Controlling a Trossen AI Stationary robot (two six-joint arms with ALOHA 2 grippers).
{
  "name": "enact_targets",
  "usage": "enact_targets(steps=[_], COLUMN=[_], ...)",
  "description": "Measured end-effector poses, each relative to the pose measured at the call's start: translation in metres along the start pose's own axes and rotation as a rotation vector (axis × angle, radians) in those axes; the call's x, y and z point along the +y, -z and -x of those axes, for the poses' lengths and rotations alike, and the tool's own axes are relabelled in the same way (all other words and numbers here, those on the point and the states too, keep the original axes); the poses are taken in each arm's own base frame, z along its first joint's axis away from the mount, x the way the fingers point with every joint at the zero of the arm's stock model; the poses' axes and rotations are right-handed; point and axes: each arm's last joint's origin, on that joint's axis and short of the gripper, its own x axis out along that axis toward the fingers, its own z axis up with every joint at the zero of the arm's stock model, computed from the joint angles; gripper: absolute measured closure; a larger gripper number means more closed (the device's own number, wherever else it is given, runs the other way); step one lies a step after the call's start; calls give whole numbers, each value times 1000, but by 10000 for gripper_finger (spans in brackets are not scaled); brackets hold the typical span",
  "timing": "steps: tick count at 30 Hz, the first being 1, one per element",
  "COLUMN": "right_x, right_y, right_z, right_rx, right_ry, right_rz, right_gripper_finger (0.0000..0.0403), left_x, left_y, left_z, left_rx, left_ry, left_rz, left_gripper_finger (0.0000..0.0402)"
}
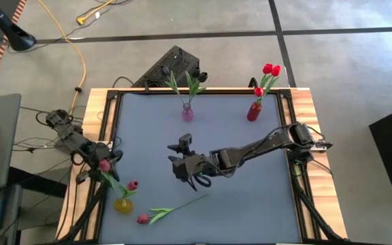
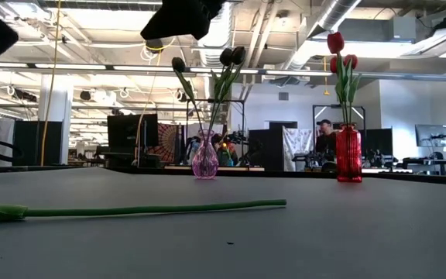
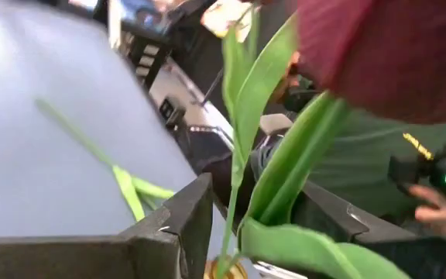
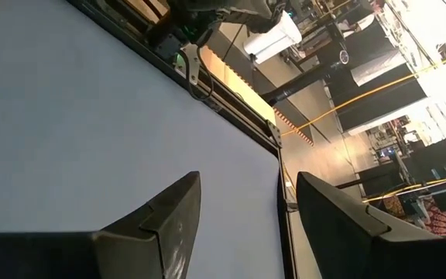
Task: Sort flowers into vase by color
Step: Put the dark red flower into the yellow vase
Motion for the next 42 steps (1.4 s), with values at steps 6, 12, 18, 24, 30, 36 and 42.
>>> enact_targets(steps=[6,12,18,24,30,36,42], right_x=[1,4,16,32,45,52,57], right_y=[0,1,-3,-12,-12,-6,-3], right_z=[0,1,8,22,33,38,39], right_rx=[3,-20,-68,-96,-37,61,101], right_ry=[-5,-84,-241,-341,-397,-431,-506], right_rz=[3,-88,-204,-246,-323,-390,-456], right_gripper_finger=[163,163,163,163,163,163,163], left_x=[-2,-14,-21,-26,-25,-21,-29], left_y=[0,-12,-21,-28,-27,-21,-32], left_z=[6,17,29,38,41,41,53], left_rx=[61,66,77,46,62,104,57], left_ry=[-12,76,100,77,41,-17,10], left_rz=[187,270,335,317,297,346,314], left_gripper_finger=[255,255,255,255,255,255,255])
